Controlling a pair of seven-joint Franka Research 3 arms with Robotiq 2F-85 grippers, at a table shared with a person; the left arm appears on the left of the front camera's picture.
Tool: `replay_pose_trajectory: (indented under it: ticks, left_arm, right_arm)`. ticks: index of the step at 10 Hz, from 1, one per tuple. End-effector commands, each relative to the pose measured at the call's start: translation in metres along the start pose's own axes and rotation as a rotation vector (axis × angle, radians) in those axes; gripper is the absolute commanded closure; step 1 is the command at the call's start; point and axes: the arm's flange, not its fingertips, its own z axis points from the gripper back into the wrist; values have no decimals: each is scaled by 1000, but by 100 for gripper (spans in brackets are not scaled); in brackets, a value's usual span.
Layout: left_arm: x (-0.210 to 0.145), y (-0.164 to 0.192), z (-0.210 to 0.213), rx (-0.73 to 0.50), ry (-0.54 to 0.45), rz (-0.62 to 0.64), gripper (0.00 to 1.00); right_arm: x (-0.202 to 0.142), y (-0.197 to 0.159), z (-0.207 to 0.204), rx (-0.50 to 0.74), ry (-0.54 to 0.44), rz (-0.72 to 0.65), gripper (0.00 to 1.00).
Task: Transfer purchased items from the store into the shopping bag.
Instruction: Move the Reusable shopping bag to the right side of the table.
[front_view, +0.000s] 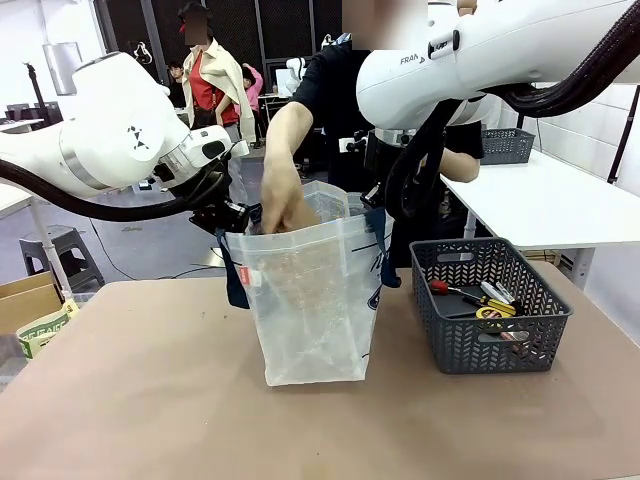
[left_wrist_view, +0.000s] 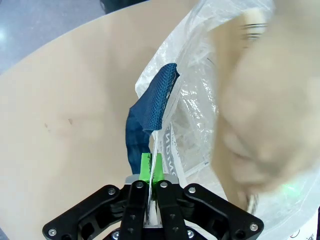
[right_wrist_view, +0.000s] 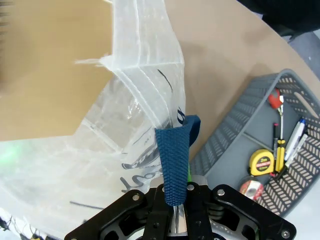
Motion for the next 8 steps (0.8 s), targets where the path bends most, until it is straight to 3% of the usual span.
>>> replay_pose_trajectory:
  ticks: [1, 8]
  left_arm:
    - [1, 2, 2, 2, -7, 2, 100]
    - [1, 2, 2, 2, -7, 2, 100]
  right_arm:
    - [-1, -1, 0, -3, 2, -1, 100]
    - [-1, -1, 0, -3, 2, -1, 100]
